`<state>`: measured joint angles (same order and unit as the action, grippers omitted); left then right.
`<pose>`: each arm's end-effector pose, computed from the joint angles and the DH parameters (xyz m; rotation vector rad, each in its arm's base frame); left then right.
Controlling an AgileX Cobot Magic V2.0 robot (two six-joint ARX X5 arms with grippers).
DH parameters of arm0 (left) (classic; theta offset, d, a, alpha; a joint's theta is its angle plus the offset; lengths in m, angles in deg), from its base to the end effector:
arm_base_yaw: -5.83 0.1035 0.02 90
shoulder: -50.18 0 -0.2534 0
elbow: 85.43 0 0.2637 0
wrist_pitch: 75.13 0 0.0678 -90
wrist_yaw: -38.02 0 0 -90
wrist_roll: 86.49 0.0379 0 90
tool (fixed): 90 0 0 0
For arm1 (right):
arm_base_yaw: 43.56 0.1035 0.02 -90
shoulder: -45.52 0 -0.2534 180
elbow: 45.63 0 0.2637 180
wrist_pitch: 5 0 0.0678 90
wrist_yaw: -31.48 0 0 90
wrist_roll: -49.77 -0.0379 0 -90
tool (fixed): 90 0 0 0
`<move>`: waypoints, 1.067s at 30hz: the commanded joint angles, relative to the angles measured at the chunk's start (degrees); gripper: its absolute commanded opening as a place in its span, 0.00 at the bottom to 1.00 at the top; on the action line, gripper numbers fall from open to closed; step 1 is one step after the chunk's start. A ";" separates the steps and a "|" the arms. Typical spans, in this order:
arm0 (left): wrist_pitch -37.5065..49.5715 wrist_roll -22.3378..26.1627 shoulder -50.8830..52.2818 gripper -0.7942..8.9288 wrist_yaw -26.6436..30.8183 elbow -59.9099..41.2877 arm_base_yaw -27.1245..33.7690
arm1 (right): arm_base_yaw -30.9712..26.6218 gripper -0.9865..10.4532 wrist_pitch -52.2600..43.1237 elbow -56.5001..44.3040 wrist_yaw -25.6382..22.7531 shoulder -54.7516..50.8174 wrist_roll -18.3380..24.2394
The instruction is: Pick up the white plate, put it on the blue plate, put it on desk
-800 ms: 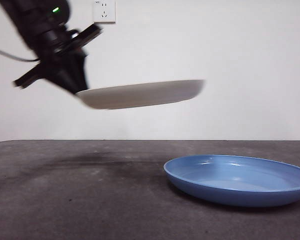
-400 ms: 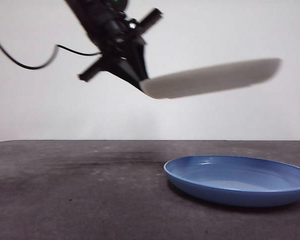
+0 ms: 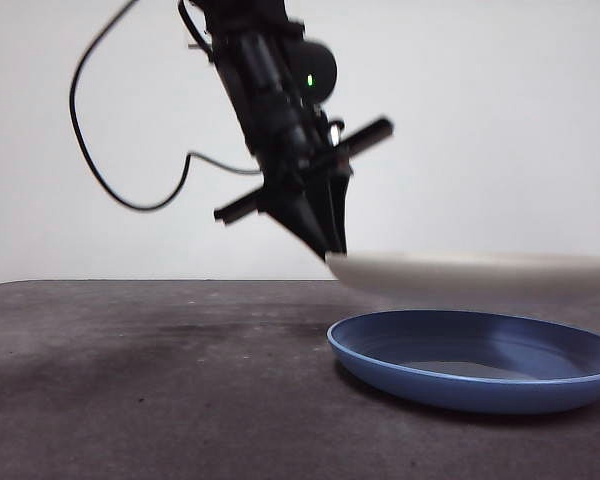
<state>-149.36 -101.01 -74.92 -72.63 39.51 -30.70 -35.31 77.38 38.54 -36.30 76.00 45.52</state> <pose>0.3594 -0.2829 0.2106 -0.0123 1.4279 -0.6726 0.0455 0.0211 0.3951 0.1325 0.5221 0.5018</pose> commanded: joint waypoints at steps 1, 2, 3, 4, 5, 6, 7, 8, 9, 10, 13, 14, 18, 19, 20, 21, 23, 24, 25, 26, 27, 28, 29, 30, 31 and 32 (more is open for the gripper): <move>-0.17 1.92 -2.86 0.09 0.02 1.97 -0.52 | 0.20 0.62 -0.37 1.07 -0.22 0.02 0.68; -0.52 2.21 -3.50 0.09 -0.04 1.95 -0.52 | 0.20 0.62 -0.39 1.07 -0.22 0.02 0.68; -0.70 2.60 -3.80 0.09 -0.04 1.95 -0.52 | 0.20 0.62 -0.39 1.07 -0.24 0.02 0.70; -0.68 3.04 -4.04 0.09 -0.11 1.95 -0.52 | 0.20 0.62 -0.39 1.07 -0.24 0.02 0.70; -0.48 3.15 -4.20 0.09 -0.20 1.95 -0.57 | 0.20 0.62 -0.39 1.07 -0.24 0.02 0.70; -0.20 3.13 -4.20 0.09 -0.20 1.95 -0.63 | 0.20 0.62 -0.42 1.07 -0.24 0.02 0.72; 0.09 3.13 -4.20 0.09 -0.20 1.97 -0.70 | 0.20 0.62 -0.42 1.07 -0.24 0.02 0.74; 0.35 3.13 -4.20 0.09 -0.20 1.95 -0.87 | 0.20 0.62 -0.44 1.07 -0.26 0.04 0.76; 0.48 3.13 -4.20 0.09 -0.20 1.95 -1.07 | 0.20 0.62 -0.46 1.07 -0.26 0.04 0.81; 0.48 3.13 -4.20 0.09 -0.20 1.95 -1.16 | 0.20 0.62 -0.48 1.07 -0.33 0.04 0.83; 0.52 3.17 -4.28 0.09 -0.20 1.95 -1.66 | 0.20 0.62 -0.52 1.07 -1.40 0.04 0.83; 0.83 3.17 -4.31 0.09 -0.17 1.95 -1.95 | 0.20 0.62 -0.52 1.07 -1.40 0.04 0.83; 2.19 3.85 -4.33 0.09 0.00 1.95 -2.56 | 0.20 0.62 -0.55 1.07 -1.38 0.04 0.81; 2.34 3.85 -4.33 0.09 0.11 1.95 -2.60 | 0.20 0.62 -0.55 1.07 -1.38 0.04 0.81; 2.40 3.89 -4.35 0.09 0.11 1.95 -2.60 | 0.20 0.62 -0.55 1.07 -1.36 0.04 0.81; 2.40 4.11 -4.37 0.09 0.22 1.95 -2.58 | 0.20 0.62 -0.55 1.07 -1.31 0.04 0.81; 2.32 4.46 -4.37 0.09 1.68 1.95 -2.58 | 0.20 0.62 -0.55 1.07 -1.29 0.04 0.81; 2.27 4.55 -4.37 0.09 2.34 1.95 -2.58 | 0.20 0.62 -0.55 1.07 -1.27 0.04 0.81; 2.21 4.63 -4.37 0.09 2.84 1.95 -2.58 | 0.20 0.62 -0.55 1.07 -1.27 0.04 0.81; 2.10 4.63 -4.37 0.09 2.89 1.95 -2.54 | 0.20 0.62 -0.55 1.07 -1.27 0.04 0.79; 1.99 4.63 -4.37 0.09 2.89 1.95 -2.51 | 0.20 0.62 -0.55 1.07 -1.27 0.04 0.79; 1.90 4.70 -4.37 0.09 2.89 1.95 -2.51 | 0.20 0.62 -0.55 1.07 -1.27 0.04 0.79; 1.86 4.66 -4.37 0.09 2.89 1.95 -2.54 | 0.20 0.62 -0.55 1.07 -1.27 0.04 0.79; 1.81 4.66 -4.37 0.09 2.89 1.95 -2.54 | 0.20 0.62 -0.55 1.07 -1.27 0.04 0.79; 1.81 4.76 -4.37 0.09 2.89 1.95 -2.54 | 0.20 0.62 -0.55 1.07 -1.27 0.04 0.79; 1.79 4.90 -4.37 0.09 2.91 1.95 -2.54 | 0.20 0.62 -0.55 1.07 -1.27 0.04 0.79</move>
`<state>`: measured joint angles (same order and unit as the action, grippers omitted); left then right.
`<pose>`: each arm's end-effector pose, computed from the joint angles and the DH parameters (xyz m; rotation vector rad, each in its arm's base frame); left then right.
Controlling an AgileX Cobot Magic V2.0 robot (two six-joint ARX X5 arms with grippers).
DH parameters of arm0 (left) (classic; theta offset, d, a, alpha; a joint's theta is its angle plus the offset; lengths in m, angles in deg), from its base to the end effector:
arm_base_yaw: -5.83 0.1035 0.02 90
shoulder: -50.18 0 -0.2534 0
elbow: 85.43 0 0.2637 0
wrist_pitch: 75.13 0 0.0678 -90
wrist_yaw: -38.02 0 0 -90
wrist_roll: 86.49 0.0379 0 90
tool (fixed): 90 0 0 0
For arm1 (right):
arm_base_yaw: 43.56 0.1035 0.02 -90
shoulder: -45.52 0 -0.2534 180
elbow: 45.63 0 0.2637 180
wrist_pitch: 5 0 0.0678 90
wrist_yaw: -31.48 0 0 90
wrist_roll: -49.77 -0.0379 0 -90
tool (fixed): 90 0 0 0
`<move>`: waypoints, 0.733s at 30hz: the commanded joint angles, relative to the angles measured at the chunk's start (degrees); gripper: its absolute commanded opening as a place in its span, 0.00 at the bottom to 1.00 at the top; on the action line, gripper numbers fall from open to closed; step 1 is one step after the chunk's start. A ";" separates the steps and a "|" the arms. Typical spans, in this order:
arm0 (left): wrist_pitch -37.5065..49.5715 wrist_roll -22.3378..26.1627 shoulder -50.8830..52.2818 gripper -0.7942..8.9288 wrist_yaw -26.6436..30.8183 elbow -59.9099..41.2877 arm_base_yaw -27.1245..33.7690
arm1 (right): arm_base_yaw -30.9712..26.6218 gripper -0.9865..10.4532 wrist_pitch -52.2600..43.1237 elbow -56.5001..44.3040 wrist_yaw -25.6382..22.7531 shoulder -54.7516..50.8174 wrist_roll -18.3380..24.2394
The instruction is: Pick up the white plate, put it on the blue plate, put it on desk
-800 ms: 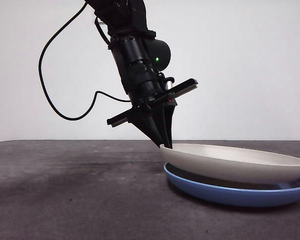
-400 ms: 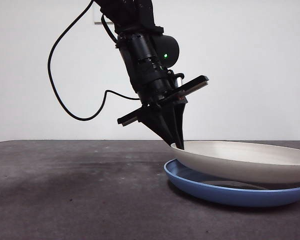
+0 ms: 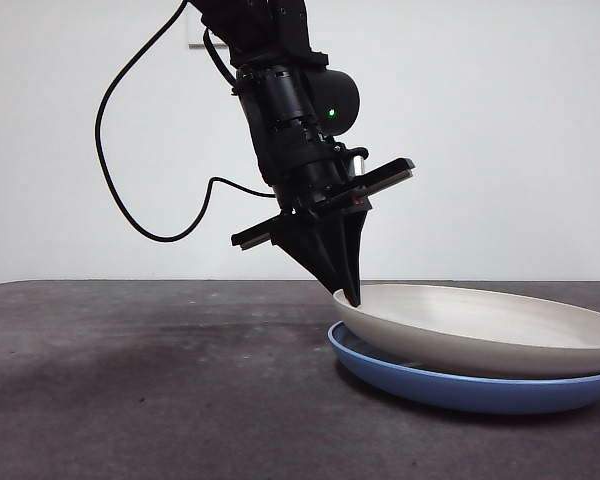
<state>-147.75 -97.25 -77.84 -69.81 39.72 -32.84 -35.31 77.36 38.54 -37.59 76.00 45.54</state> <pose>0.3562 -0.2999 0.1894 0.0999 1.4113 -0.7032 0.0459 0.0203 0.3950 0.1266 0.5210 0.4799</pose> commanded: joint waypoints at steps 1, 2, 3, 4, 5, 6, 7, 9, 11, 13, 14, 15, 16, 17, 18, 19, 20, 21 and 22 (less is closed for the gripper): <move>0.17 1.11 -1.44 0.09 0.09 1.73 -0.39 | 0.20 0.62 -0.52 1.07 0.02 0.04 0.76; 0.22 1.11 -1.44 0.09 0.09 1.73 -0.39 | 0.20 0.62 -0.50 1.07 0.04 0.04 0.76; 0.24 1.33 -1.44 0.09 0.09 1.73 -0.39 | 0.20 0.62 -0.50 1.07 0.02 0.04 0.76; 0.33 1.49 -1.44 0.09 0.07 1.73 -0.39 | 0.20 0.62 -0.50 1.07 0.04 0.04 0.76; 0.48 1.44 -1.44 0.11 0.07 1.73 -0.39 | 0.20 0.62 -0.50 1.07 0.02 0.04 0.76; 0.72 1.46 -1.44 0.15 0.04 1.73 -0.39 | 0.20 0.62 -0.50 1.07 0.02 0.04 0.76; 0.74 1.51 -1.44 0.21 0.04 1.73 -0.39 | 0.20 0.62 -0.50 1.07 0.02 0.04 0.76; 0.79 1.62 -1.44 0.34 0.04 1.73 -0.37 | 0.20 0.62 -0.50 1.07 0.02 0.04 0.76; 0.79 2.56 -1.44 0.44 0.02 1.73 -0.35 | 0.20 0.62 -0.52 1.07 0.02 0.04 0.76; 0.81 2.95 -1.42 0.50 0.02 1.75 -0.35 | 0.20 0.62 -0.55 1.07 0.02 0.04 0.76; 0.79 3.08 -1.42 0.52 0.00 1.79 -0.35 | 0.20 0.62 -0.55 1.07 0.00 0.04 0.76; 0.77 3.21 -1.42 0.55 0.00 1.88 -0.35 | 0.20 0.62 -0.55 1.07 0.02 0.04 0.79; 0.77 3.26 -1.42 0.58 0.00 2.01 -0.35 | 0.20 0.62 -0.57 1.07 0.00 0.04 0.79; 0.74 3.26 -1.42 0.60 0.00 2.19 -0.35 | 0.20 0.62 -0.57 1.07 0.00 0.04 0.79; 0.66 3.28 -1.42 0.63 0.00 2.51 -0.33 | 0.20 0.62 -0.57 1.07 0.02 0.04 0.79; 0.46 3.45 -1.42 0.65 0.00 2.97 -0.33 | 0.20 0.62 -0.57 1.07 0.00 0.04 0.79; 0.31 3.78 -1.42 0.67 0.00 3.34 -0.33 | 0.20 0.62 -0.57 1.07 0.00 0.04 0.79; -0.02 4.15 -1.42 0.70 0.00 3.89 -0.33 | 0.20 0.62 -0.59 1.07 0.00 0.04 0.81; -0.68 4.63 -1.42 0.71 0.02 4.57 -0.33 | 0.20 0.62 -0.57 1.07 0.00 0.04 0.83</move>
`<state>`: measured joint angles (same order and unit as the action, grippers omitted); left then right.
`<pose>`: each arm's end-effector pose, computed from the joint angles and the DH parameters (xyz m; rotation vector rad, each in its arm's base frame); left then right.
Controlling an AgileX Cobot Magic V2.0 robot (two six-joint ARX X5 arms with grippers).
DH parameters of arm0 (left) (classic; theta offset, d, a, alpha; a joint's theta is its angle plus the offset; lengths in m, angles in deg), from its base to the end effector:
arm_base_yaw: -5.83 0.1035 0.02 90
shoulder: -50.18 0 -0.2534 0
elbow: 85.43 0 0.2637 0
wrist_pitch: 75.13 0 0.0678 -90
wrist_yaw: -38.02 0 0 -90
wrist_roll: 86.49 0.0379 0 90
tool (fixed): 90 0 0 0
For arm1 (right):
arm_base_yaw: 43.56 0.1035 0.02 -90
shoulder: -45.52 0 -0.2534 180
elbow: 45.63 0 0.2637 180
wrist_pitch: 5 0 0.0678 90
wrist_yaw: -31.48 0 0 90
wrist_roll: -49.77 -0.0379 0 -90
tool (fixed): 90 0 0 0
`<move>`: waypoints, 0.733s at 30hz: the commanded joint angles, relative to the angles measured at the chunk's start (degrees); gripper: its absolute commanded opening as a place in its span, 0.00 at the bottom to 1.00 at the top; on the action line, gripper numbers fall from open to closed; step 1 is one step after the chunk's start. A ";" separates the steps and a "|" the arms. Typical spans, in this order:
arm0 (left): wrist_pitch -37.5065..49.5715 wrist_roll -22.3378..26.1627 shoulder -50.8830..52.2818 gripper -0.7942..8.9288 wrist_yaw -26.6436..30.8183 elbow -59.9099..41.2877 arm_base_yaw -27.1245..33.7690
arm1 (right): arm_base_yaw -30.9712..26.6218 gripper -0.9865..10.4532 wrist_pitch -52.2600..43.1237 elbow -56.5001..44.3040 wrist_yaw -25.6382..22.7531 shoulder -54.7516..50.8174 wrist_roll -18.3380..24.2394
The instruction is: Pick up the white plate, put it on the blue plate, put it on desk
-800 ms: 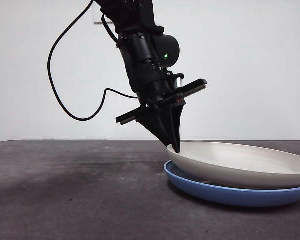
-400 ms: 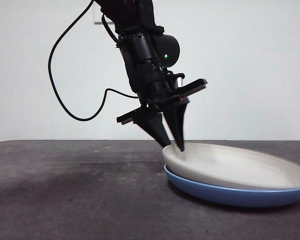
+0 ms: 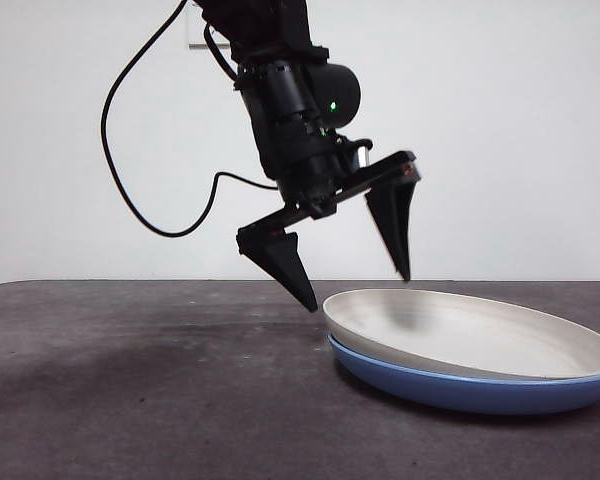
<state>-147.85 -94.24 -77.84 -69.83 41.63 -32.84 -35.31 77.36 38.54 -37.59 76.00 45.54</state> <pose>0.3589 -0.3021 0.1990 0.1341 1.3621 -0.7503 0.0459 0.0203 0.3950 0.1266 0.5210 0.4799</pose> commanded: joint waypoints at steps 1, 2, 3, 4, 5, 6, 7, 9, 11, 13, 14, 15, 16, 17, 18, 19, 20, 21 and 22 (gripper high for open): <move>-1.31 2.03 -1.42 0.71 0.04 3.37 -0.28 | 0.20 0.62 -0.57 1.07 -0.02 0.04 0.83; -2.32 2.54 -1.42 0.73 0.04 4.26 -0.22 | 0.20 0.62 -0.59 1.07 -0.02 0.04 0.83; -3.37 2.82 -1.42 0.73 0.04 5.18 -0.17 | 0.20 0.62 -0.59 1.07 -0.04 0.04 0.83; -4.57 2.86 -1.42 0.73 0.02 6.14 -0.13 | 0.20 0.62 -0.61 1.07 -0.02 0.04 0.83; -6.27 3.02 -1.42 0.73 0.02 7.52 0.11 | 0.20 0.62 -0.61 1.07 -0.04 0.04 0.83; -8.31 3.45 -1.40 0.73 0.02 9.09 0.33 | 0.20 0.62 -0.61 1.07 -0.02 0.04 0.81; -10.05 3.96 -1.40 0.73 0.02 10.49 0.52 | 0.20 0.62 -0.61 1.07 -0.02 0.04 0.81; -14.12 5.05 -1.27 0.73 0.00 13.88 0.83 | 0.20 0.62 -0.61 1.07 -0.02 0.04 0.81; -17.11 5.62 -0.59 0.73 0.02 16.48 1.18 | 0.20 0.62 -0.61 1.07 -0.02 0.04 0.81; -18.95 5.62 0.94 0.73 0.02 18.14 1.33 | 0.20 0.62 -0.61 1.07 -0.02 0.04 0.79; -19.47 5.64 2.21 0.73 0.02 18.29 1.40 | 0.20 0.62 -0.61 1.07 -0.02 0.04 0.76; -20.17 5.88 3.67 0.73 0.02 18.29 1.40 | 0.20 0.62 -0.59 1.07 -0.02 0.04 0.70; -20.94 6.16 5.11 0.73 0.02 18.29 1.38 | 0.20 0.62 -0.59 1.07 -0.02 0.04 0.57; -22.01 6.56 6.71 0.73 0.02 18.29 1.38 | 0.20 0.62 -0.59 1.07 -0.02 0.04 0.42; -23.28 7.15 8.46 0.73 0.02 18.27 1.38 | 0.20 0.62 -0.59 1.07 -0.02 0.04 0.35; -23.74 7.30 10.10 0.73 0.02 18.18 1.36 | 0.20 0.62 -0.57 1.07 0.00 0.04 0.35; -23.74 7.28 11.93 0.73 0.02 18.03 1.18 | 0.22 0.62 -0.57 1.07 -0.02 0.04 0.35; -23.85 7.28 14.05 0.73 0.02 18.01 0.98 | 0.22 0.62 -0.57 1.07 -0.02 0.04 0.33; -23.82 7.32 15.82 0.73 0.02 18.01 0.83 | 0.24 0.62 -0.57 1.07 0.00 0.04 0.20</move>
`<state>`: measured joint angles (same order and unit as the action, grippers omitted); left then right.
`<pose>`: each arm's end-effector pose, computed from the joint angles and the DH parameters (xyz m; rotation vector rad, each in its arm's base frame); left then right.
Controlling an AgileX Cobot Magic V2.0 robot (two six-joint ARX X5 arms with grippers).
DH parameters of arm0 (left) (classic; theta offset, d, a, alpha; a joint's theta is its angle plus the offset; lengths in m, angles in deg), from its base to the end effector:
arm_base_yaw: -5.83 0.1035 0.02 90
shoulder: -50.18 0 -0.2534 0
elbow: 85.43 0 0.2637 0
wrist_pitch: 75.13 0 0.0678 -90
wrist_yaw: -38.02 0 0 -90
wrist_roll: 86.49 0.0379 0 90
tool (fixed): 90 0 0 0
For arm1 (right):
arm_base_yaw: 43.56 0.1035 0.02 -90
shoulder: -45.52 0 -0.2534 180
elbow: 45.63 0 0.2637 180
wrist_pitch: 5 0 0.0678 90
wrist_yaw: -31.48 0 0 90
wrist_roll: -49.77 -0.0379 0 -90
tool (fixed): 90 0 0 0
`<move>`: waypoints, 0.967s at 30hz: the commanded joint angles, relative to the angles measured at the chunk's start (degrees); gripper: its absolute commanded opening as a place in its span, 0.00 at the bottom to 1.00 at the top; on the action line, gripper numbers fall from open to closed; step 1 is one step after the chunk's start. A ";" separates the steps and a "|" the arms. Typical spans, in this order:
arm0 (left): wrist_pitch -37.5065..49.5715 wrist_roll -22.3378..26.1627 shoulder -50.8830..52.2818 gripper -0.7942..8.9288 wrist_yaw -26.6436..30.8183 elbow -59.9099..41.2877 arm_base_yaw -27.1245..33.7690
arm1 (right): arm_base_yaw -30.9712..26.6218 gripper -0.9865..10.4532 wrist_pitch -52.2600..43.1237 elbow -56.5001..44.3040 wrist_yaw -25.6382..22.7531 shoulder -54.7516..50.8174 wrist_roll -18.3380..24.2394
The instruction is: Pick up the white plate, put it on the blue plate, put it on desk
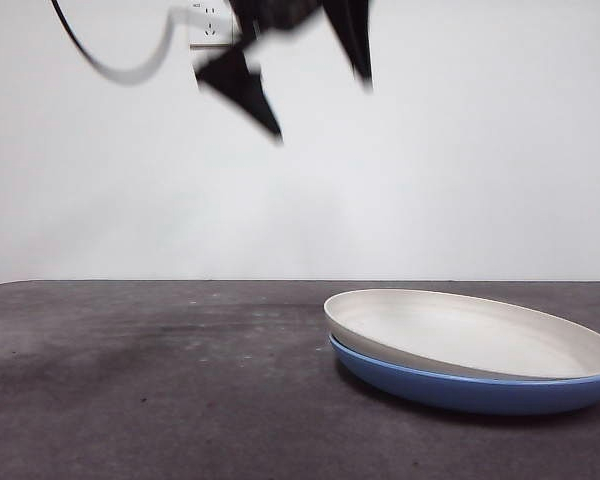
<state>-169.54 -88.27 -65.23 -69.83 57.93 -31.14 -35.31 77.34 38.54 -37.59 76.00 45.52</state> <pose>0.3151 -0.2517 0.3608 0.1741 1.1966 -0.8250 0.0459 0.0203 0.3951 0.1269 0.5207 0.4798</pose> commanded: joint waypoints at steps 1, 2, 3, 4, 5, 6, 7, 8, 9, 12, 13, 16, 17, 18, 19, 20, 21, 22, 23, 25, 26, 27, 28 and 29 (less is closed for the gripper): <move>-2.16 1.62 5.40 0.73 0.02 1.68 -1.05 | 0.24 0.62 -0.55 1.07 0.02 0.04 0.09; -2.16 2.10 7.56 0.73 0.02 1.51 -1.22 | 0.24 0.62 -0.55 1.07 0.00 0.04 -0.02; -2.16 2.64 9.33 0.73 0.02 1.36 -1.44 | 0.24 0.62 -0.57 1.07 0.00 0.04 -0.07; -2.16 2.93 11.43 0.73 0.02 1.07 -1.66 | 0.24 0.62 -0.57 1.07 0.00 0.11 -0.17; -2.16 3.15 13.46 0.73 0.02 0.72 -1.73 | 0.24 0.62 -0.57 1.07 0.00 0.11 -0.35; -2.16 3.19 15.41 0.73 0.02 0.17 -1.73 | 0.24 0.62 -0.57 1.07 0.00 0.13 -0.72; -2.16 3.32 17.51 0.73 0.02 -0.72 -1.73 | 0.24 0.62 -0.57 1.07 0.00 0.13 -1.18; -2.16 3.65 19.93 0.73 0.02 -2.01 -1.73 | 0.24 0.62 -0.57 1.07 0.04 0.13 -1.49; -2.16 4.24 22.05 0.73 0.02 -3.41 -1.73 | 0.24 0.62 -0.55 1.07 0.04 0.13 -1.64; -2.14 5.05 29.24 0.73 0.02 -9.44 -1.73 | 0.22 0.62 -0.50 1.07 0.00 0.13 -2.49; -2.14 5.31 31.98 0.73 0.02 -12.07 -1.73 | 0.22 0.62 -0.52 1.07 0.00 0.13 -2.89; -1.95 6.14 39.36 0.73 0.02 -20.13 -1.73 | 0.22 0.62 -0.52 1.07 -0.02 0.39 -3.54; -1.40 6.45 41.99 0.73 0.02 -23.17 -1.73 | 0.22 0.62 -0.50 1.07 0.00 0.48 -4.26; -0.55 6.51 44.22 0.73 0.02 -25.79 -1.73 | 0.24 0.62 -0.42 1.07 0.02 0.52 -4.70; 0.70 6.58 46.90 0.73 0.02 -28.89 -1.73 | 0.24 0.62 -0.35 1.05 0.02 0.55 -5.01; 1.88 6.82 49.53 0.73 0.02 -31.93 -1.73 | 0.24 0.62 -0.28 1.05 0.02 0.59 -5.44; 2.75 6.91 51.65 0.73 0.02 -34.27 -1.73 | 0.22 0.62 -0.11 1.05 0.07 0.72 -5.73; 3.65 6.93 53.96 0.73 0.02 -36.79 -1.70 | 0.24 0.62 0.20 1.05 0.17 0.90 -5.90; 4.28 7.13 56.24 0.73 0.02 -39.10 -1.70 | 0.22 0.62 0.81 1.05 0.20 0.94 -6.05; 5.11 7.37 60.22 0.73 0.02 -42.73 -1.70 | 0.24 0.62 2.32 1.05 0.17 1.46 -6.14; 5.75 7.32 62.16 0.73 0.02 -44.46 -1.70 | 0.24 0.62 3.32 1.03 0.15 1.77 -6.14; 6.34 7.32 63.98 0.73 0.02 -45.88 -1.70 | 0.24 0.62 4.22 1.03 0.13 2.21 -6.12; 6.88 7.32 65.83 0.73 0.02 -47.19 -1.70 | 0.24 0.62 5.09 1.01 0.09 2.67 -6.01; 7.54 7.30 67.73 0.73 0.02 -48.52 -1.70 | 0.24 0.62 6.01 0.96 0.07 3.28 -5.79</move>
<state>-163.02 -81.76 1.76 -69.85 8.88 -32.45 -35.31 83.46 38.54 -37.55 78.45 40.27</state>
